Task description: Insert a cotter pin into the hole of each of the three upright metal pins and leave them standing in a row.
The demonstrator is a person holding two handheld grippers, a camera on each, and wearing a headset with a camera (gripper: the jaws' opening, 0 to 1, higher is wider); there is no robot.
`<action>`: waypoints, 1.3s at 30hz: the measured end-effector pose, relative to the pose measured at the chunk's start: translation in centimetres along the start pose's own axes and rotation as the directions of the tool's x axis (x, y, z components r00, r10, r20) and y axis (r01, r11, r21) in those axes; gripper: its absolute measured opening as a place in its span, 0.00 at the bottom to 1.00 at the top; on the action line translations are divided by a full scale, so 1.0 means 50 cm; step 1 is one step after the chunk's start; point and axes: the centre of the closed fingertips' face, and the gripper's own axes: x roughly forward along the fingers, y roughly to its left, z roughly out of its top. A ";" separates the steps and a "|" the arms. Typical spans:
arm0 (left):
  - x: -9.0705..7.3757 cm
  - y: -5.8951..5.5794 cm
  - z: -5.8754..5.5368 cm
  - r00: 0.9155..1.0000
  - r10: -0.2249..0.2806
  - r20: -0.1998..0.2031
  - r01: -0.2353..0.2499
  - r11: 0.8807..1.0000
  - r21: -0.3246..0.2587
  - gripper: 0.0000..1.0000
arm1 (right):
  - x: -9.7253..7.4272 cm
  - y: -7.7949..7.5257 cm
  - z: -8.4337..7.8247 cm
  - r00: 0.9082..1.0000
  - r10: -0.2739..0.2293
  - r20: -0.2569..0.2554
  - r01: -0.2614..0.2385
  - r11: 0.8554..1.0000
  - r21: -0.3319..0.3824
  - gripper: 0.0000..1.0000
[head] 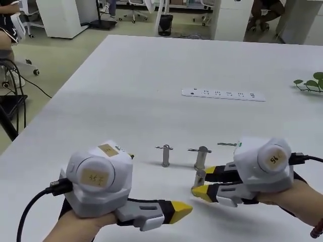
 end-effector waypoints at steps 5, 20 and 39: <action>0.000 0.001 0.000 1.000 0.001 -0.001 -0.001 1.000 0.001 0.98 | -0.009 0.004 0.010 1.000 -0.004 0.015 0.004 1.000 0.014 0.23; -0.003 0.003 0.004 1.000 0.008 0.010 -0.008 1.000 0.001 0.98 | -0.060 0.000 0.037 0.998 -0.024 0.057 0.021 0.998 0.052 0.31; -0.003 0.003 0.015 1.000 0.004 0.031 -0.004 1.000 -0.009 0.97 | -0.135 -0.076 0.030 0.992 -0.120 0.025 0.118 0.991 0.070 0.31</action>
